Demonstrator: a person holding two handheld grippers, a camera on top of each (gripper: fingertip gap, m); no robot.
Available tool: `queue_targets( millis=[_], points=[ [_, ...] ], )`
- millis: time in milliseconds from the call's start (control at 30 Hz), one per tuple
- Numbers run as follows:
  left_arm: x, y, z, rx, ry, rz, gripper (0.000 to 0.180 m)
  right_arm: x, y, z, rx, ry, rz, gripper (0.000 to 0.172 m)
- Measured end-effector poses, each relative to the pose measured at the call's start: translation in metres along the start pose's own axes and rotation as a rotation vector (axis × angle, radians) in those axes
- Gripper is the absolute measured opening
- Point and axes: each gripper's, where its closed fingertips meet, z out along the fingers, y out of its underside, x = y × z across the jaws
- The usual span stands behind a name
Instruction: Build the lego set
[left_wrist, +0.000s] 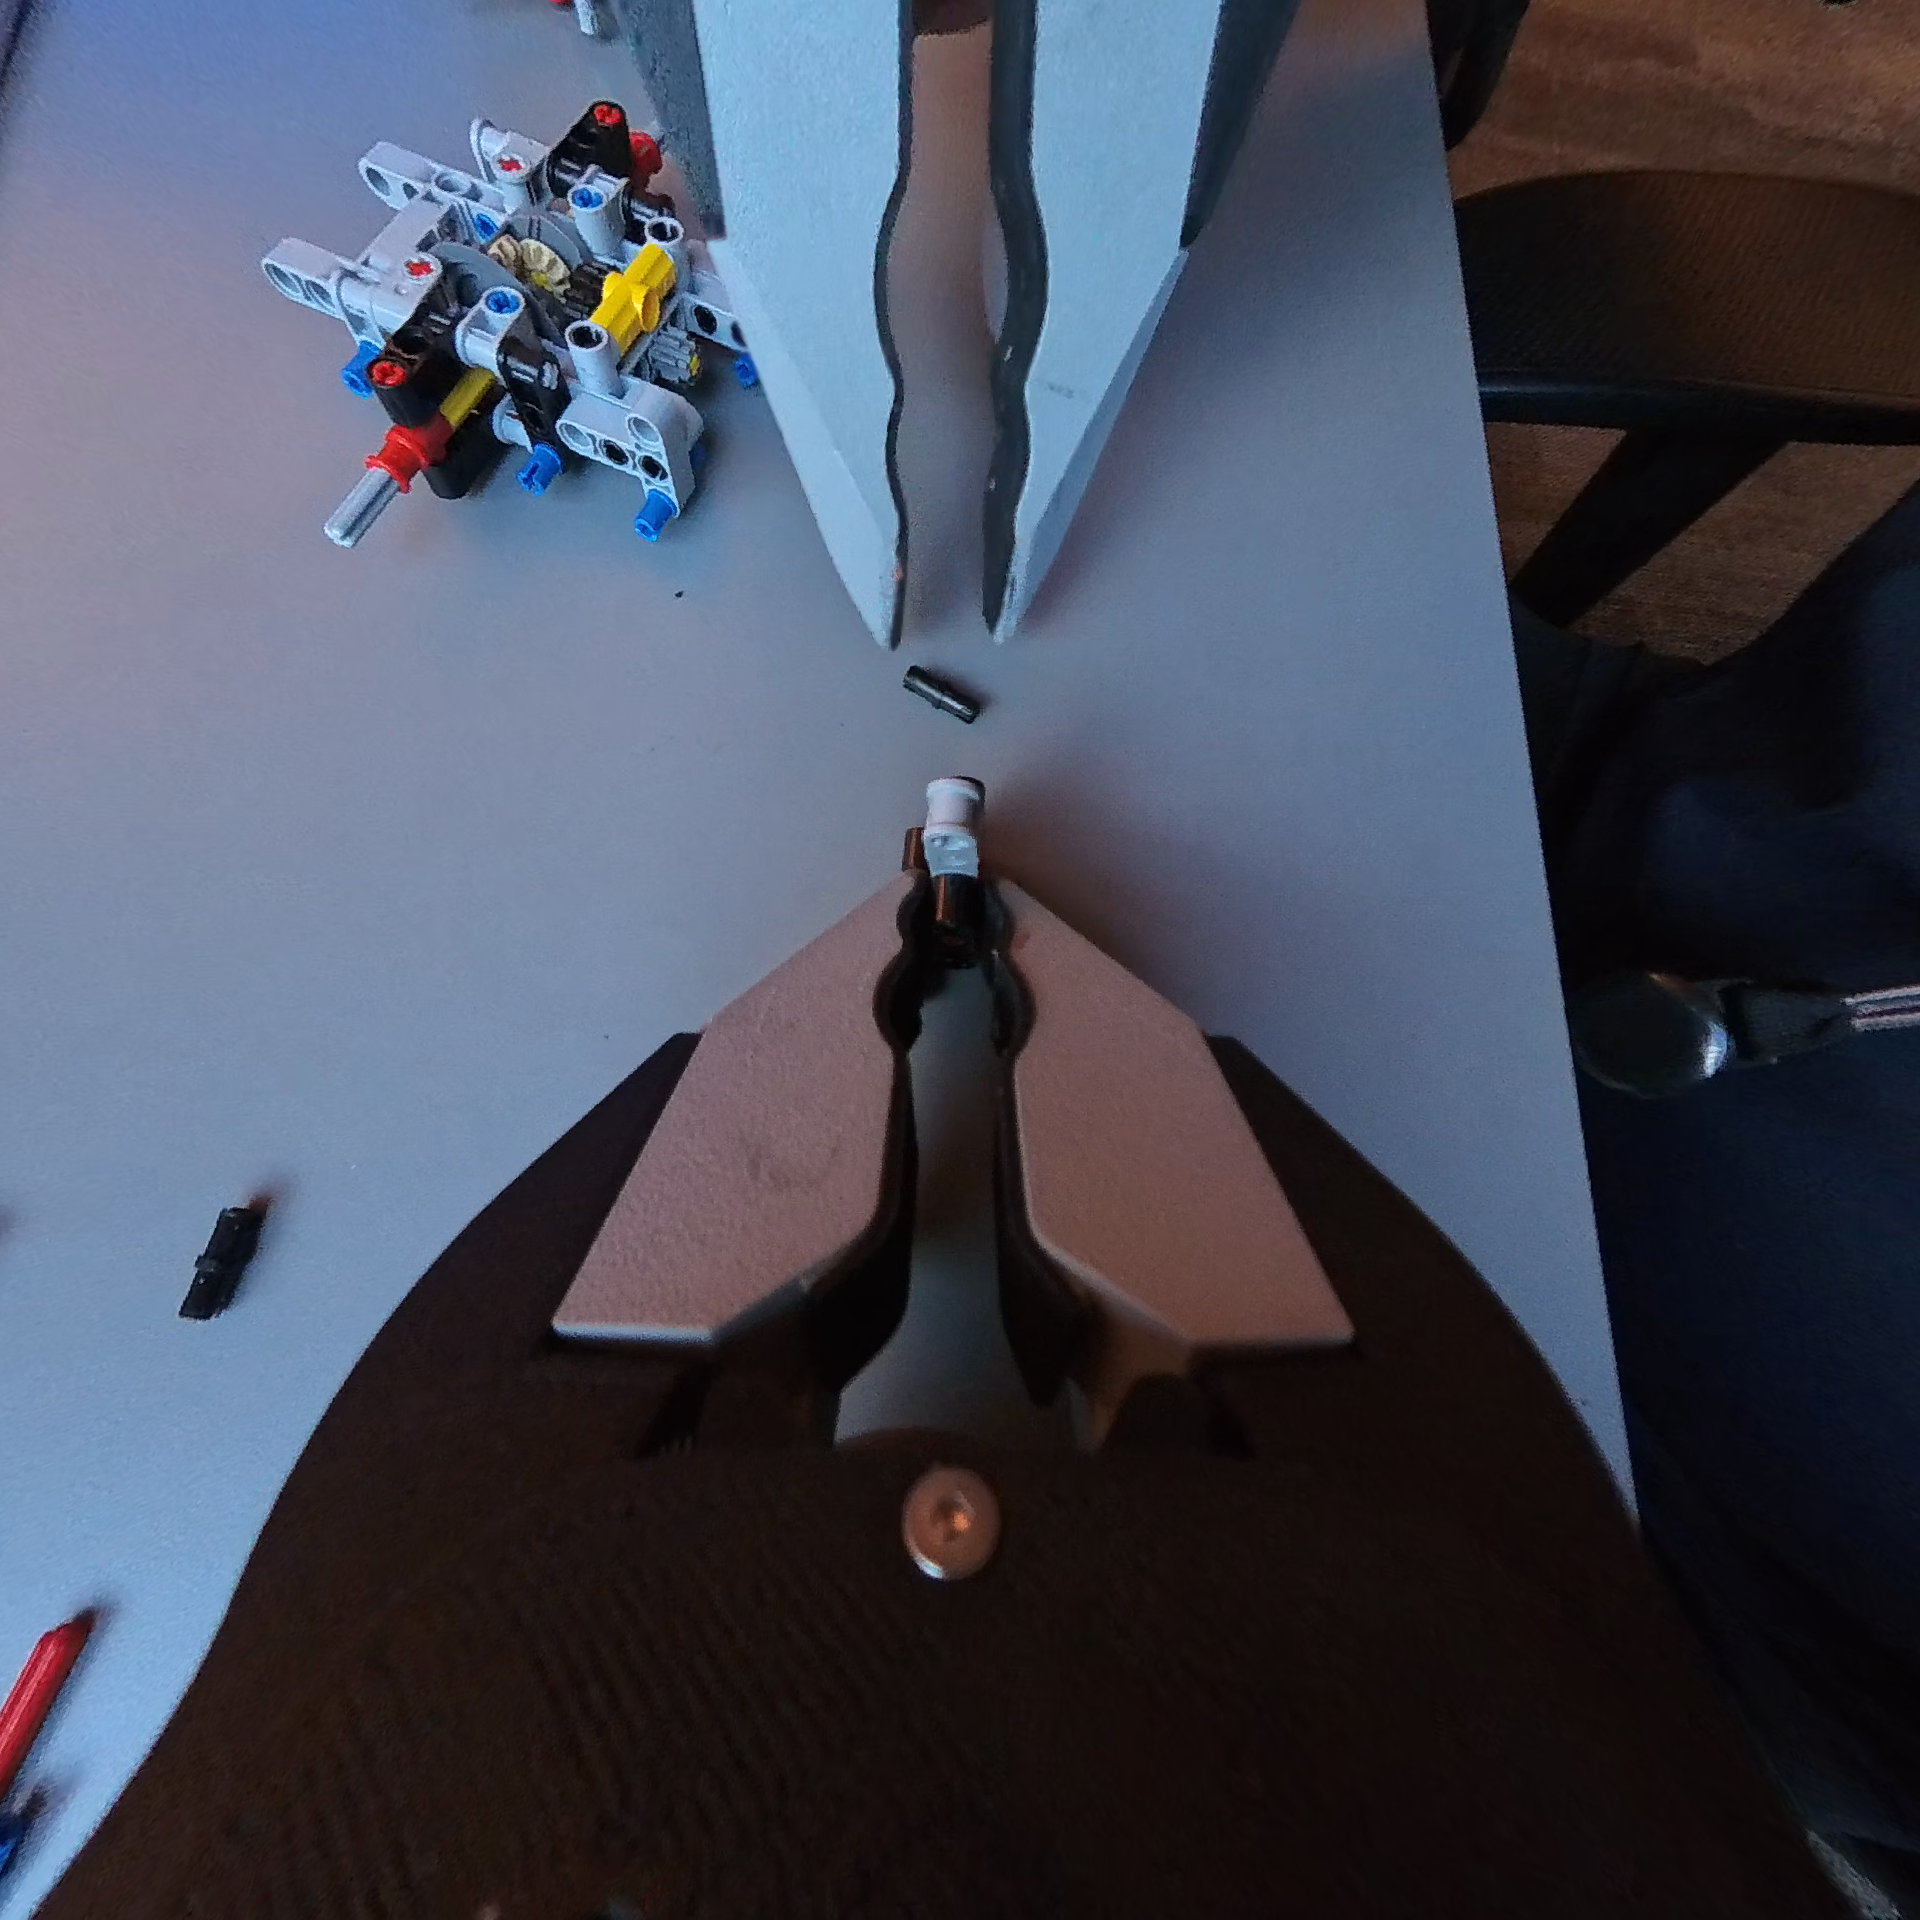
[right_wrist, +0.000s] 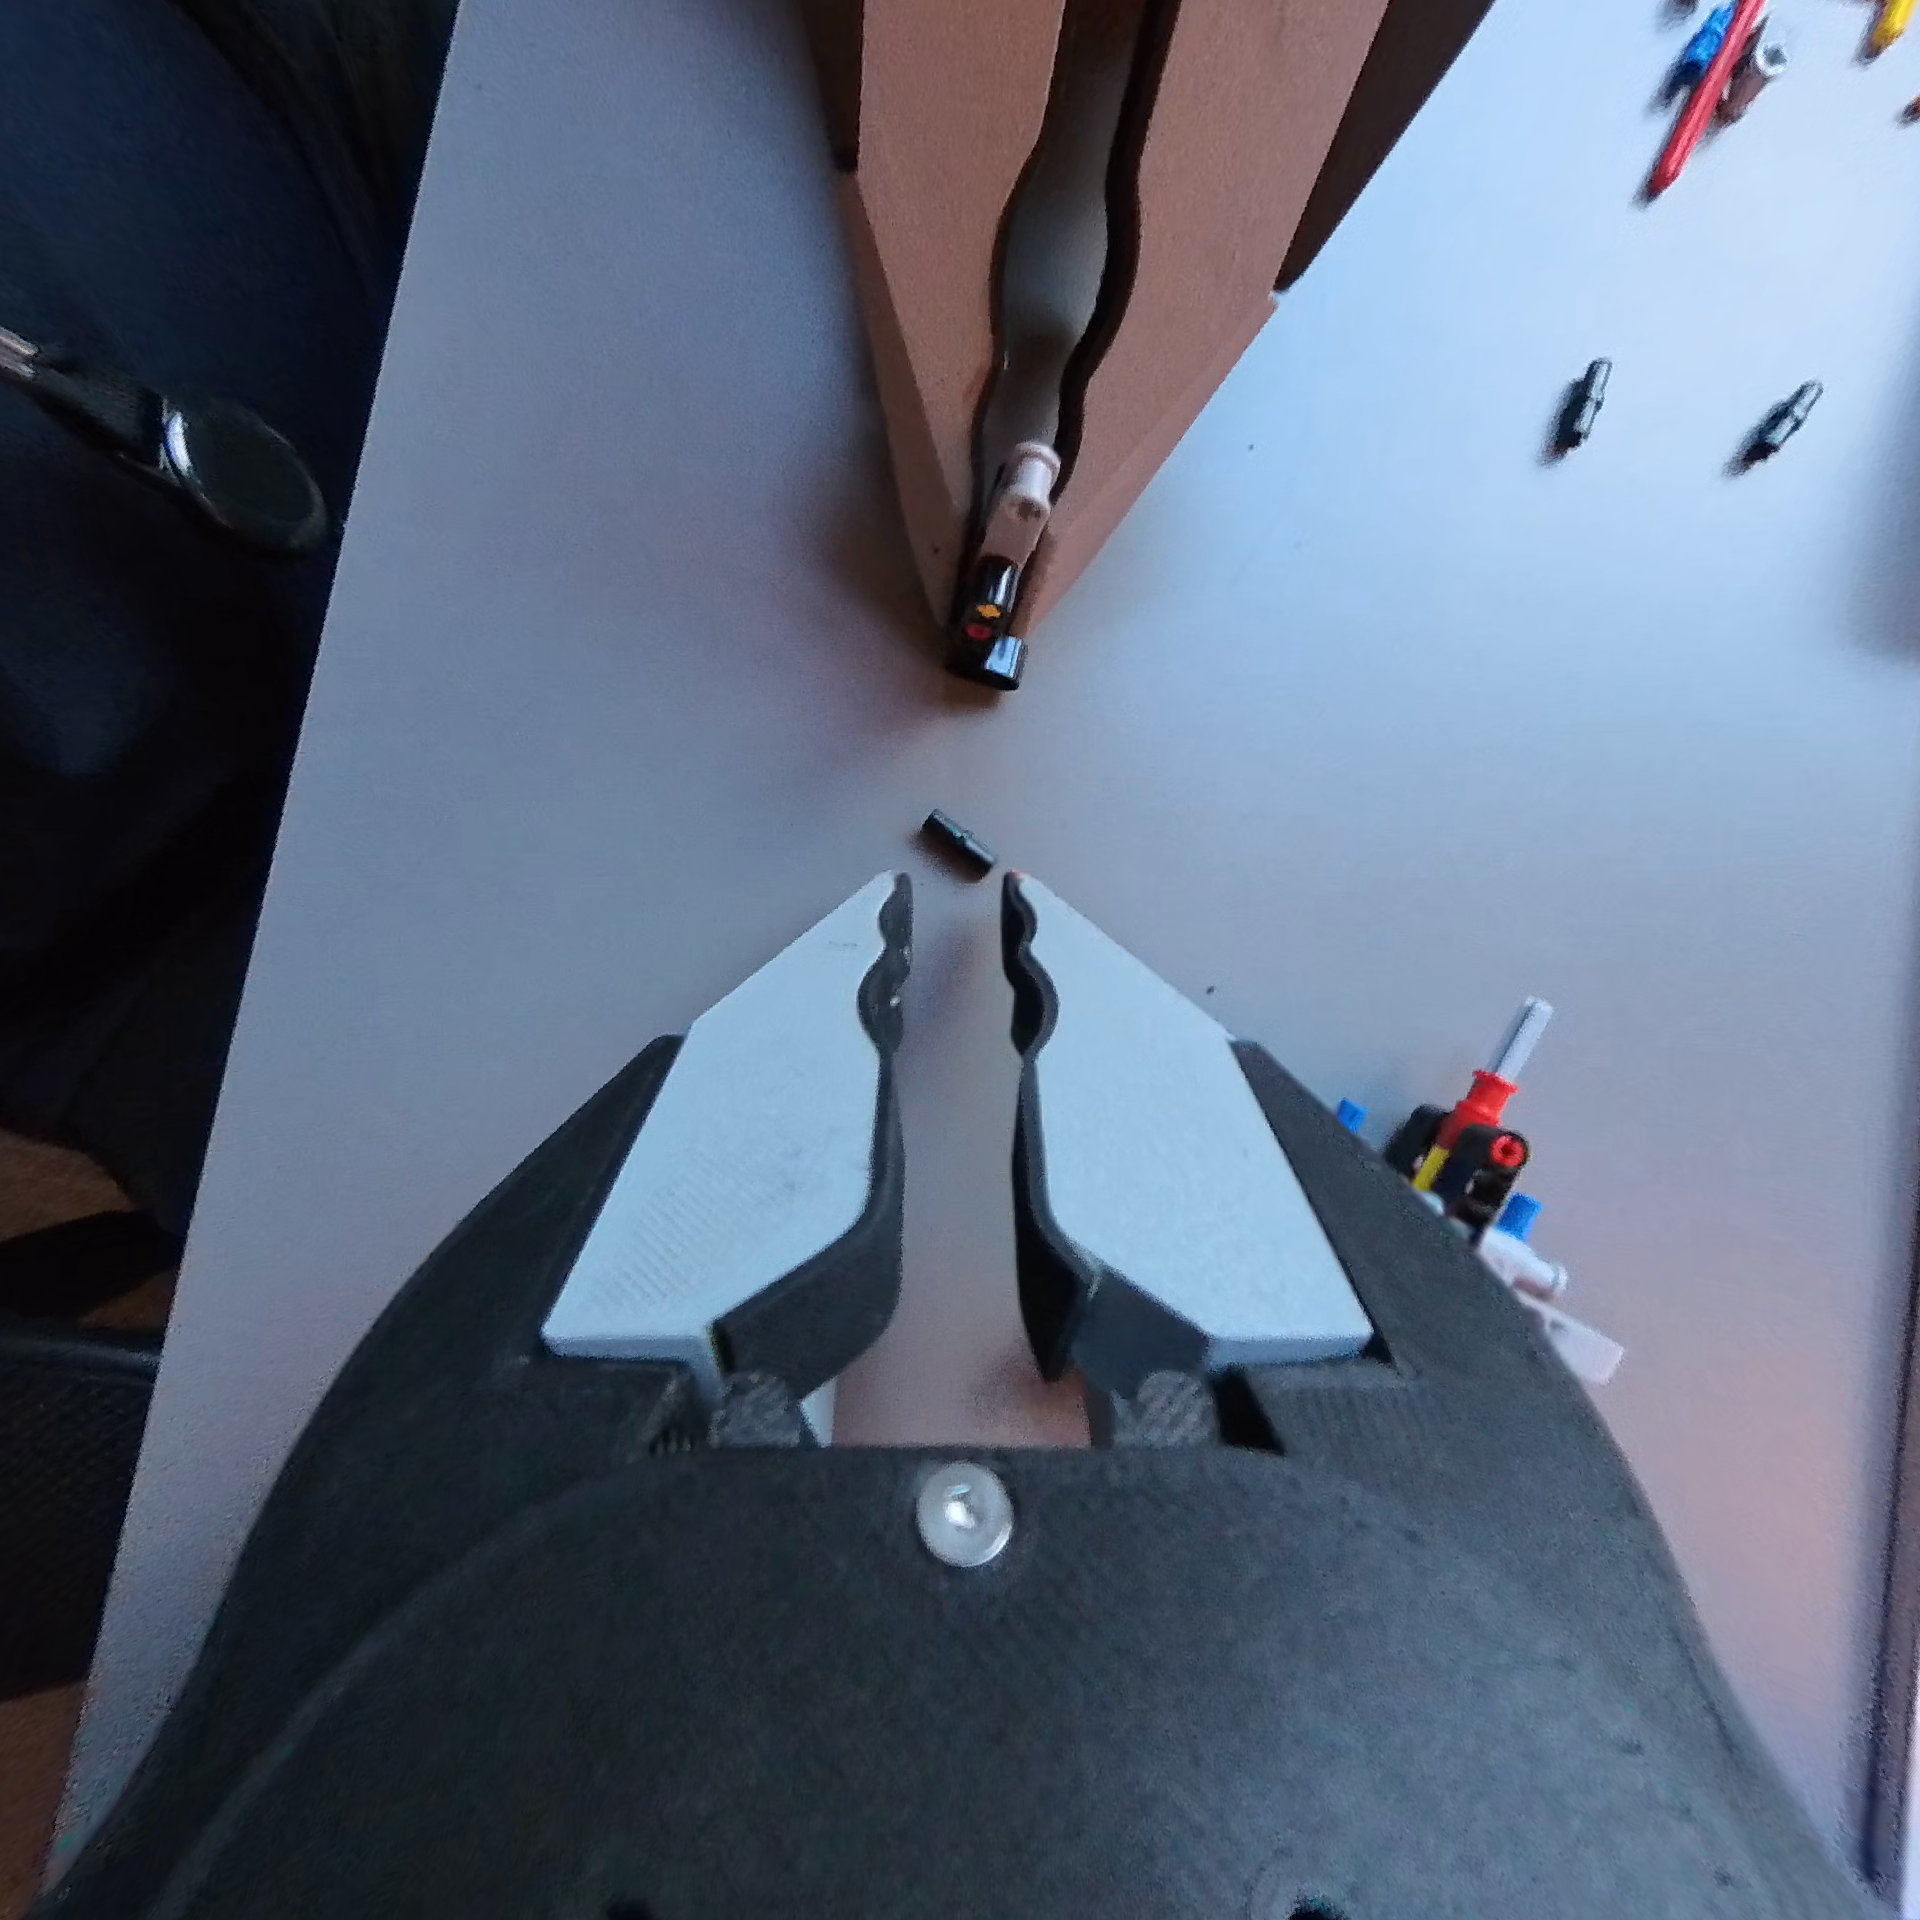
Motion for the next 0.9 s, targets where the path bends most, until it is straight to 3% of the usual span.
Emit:
queue_targets(
  millis=[200,533,767,900],
  points=[
    [0.0,0.0,0.0,0.0,0.002,-0.003,0.005,0.0,-0.002,0.01,-0.035,-0.033,-0.054,0.013],
    [0.0,0.0,0.0,0.0,-0.004,0.005,0.005,-0.01,0.003,0.005,0.026,0.035,0.072,0.009],
    [0.0,0.0,0.0,-0.001,-0.009,0.01,0.005,-0.008,-0.003,-0.002,0.148,0.158,0.396,0.016],
    [-0.001,-0.001,0.001,0.0,-0.012,0.013,0.005,-0.013,-0.006,-0.007,0.213,0.304,0.633,0.007]
  ],
)
